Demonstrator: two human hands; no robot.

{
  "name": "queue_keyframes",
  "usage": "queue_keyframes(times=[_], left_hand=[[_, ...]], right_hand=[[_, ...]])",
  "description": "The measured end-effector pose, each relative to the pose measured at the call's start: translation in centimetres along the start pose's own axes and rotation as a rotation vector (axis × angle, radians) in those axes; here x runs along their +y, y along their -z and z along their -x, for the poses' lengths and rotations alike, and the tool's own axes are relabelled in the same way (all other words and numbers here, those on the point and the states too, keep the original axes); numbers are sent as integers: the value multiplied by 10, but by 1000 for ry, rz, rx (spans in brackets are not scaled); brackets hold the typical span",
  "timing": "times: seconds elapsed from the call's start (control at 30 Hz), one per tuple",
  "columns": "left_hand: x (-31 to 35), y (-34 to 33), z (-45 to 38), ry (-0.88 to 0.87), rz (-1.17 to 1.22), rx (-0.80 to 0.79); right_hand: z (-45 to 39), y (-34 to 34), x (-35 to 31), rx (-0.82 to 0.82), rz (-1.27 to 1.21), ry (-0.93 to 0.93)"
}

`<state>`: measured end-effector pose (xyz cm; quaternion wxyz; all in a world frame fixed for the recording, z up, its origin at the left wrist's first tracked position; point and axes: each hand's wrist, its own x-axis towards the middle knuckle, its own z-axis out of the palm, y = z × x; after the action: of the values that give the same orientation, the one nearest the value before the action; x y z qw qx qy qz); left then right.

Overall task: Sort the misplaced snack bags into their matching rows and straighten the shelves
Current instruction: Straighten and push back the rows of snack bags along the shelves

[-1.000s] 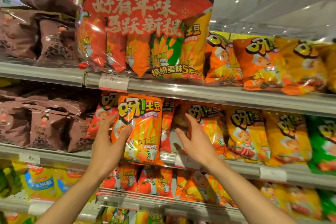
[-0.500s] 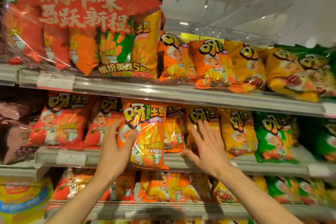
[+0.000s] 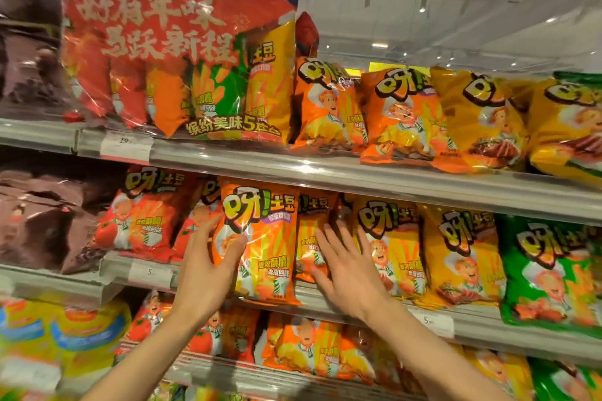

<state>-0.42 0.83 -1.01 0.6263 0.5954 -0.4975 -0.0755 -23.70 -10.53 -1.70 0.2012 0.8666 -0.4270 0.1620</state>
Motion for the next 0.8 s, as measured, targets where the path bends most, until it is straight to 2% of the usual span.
queue_keyframes(times=[0.07, 0.17, 0.27, 0.33, 0.63, 0.8], left_hand=[[5, -7, -1, -21, 8, -8], [11, -24, -2, -33, 22, -31], [15, -41, -3, -38, 25, -43], [14, -48, -4, -38, 32, -60], [16, -56, -4, -22, 67, -95], [13, -49, -4, -10, 51, -98]], right_hand=[[7, 8, 12, 78, -26, -67], [18, 18, 38, 172, -68, -337], [28, 22, 60, 101, -228, -575], [35, 21, 66, 54, -367, -657], [33, 9, 59, -71, -449, -765], [31, 13, 60, -31, -492, -764]])
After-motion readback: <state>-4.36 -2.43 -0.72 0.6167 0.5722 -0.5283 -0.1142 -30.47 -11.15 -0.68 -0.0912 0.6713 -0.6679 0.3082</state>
